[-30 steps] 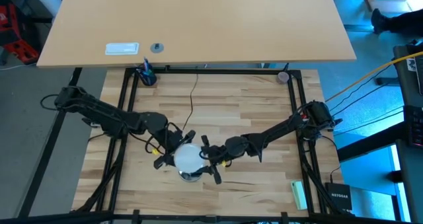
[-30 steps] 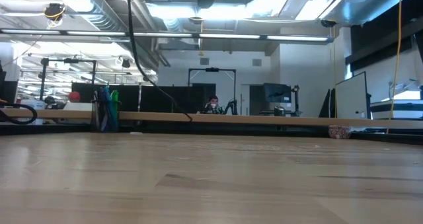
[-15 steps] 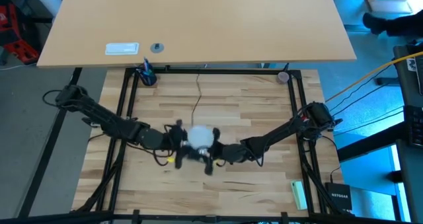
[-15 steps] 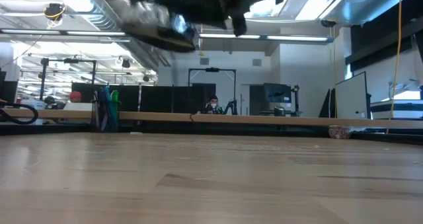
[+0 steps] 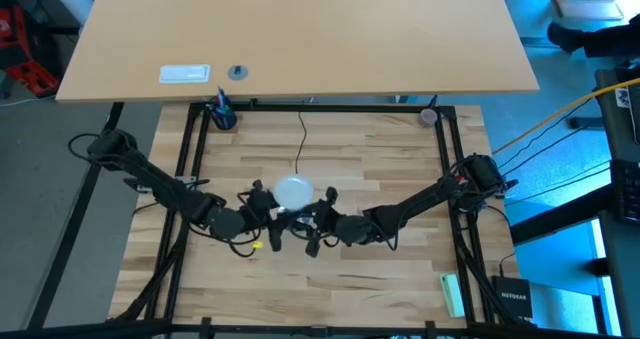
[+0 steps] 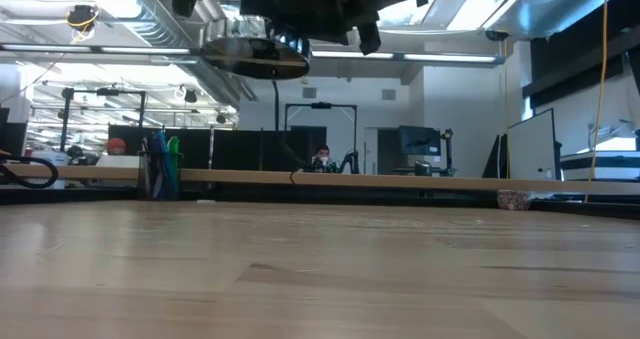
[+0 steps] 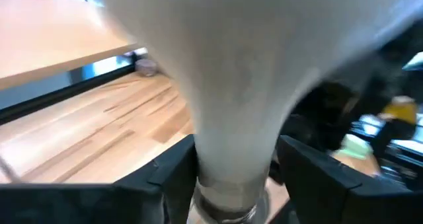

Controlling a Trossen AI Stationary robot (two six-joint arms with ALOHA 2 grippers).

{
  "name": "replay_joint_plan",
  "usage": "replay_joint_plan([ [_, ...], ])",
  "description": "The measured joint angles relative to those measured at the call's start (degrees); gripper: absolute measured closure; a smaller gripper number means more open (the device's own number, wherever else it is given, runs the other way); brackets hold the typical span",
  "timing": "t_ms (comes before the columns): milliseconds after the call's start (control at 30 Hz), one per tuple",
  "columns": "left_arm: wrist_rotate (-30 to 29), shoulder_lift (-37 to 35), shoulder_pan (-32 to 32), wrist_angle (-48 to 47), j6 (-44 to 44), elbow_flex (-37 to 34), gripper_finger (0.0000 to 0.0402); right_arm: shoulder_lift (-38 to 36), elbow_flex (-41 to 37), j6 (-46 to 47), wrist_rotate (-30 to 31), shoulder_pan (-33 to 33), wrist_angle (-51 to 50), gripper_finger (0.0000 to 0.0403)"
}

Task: Screw lightbulb
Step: Remove the lightbulb from the lamp

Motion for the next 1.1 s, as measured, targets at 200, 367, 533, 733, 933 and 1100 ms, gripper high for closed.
replay_joint_plan([
  [200, 1.71, -2.3, -1.05, -0.44, 4.05, 0.02, 0.019, 0.0, 0.02, -0.26, -2.21, 0.04, 0.56, 0.0234],
  [367, 4.65, -2.05, 0.7, -1.4, 3.06, 0.02, 0.0195, 0.0, 0.02, -0.34, -2.74, 0.04, 0.53, 0.0234],
  [533, 8.05, -1.68, 2.26, -1.15, 3.11, 0.02, 0.0199, 0.0, 0.02, -0.72, -3.57, 0.05, 0.44, 0.0234],
  [733, 14.79, 1.1, 5.04, -1.42, 0.98, 0.02, 0.0222, -0.02, 0.02, -1.61, -3.58, 0.07, 0.47, 0.0234],
  [933, 15.63, 2.46, 5.85, -2.02, -0.1, 0.07, 0.0256, 0.0, -0.03, -1.51, -3.59, 0.09, -0.6, 0.0234],
  [1100, 15.59, 2.49, 5.87, -1.73, -0.16, 0.07, 0.0256, 0.0, -0.04, -1.51, -3.58, 0.09, -0.59, 0.0234],
])
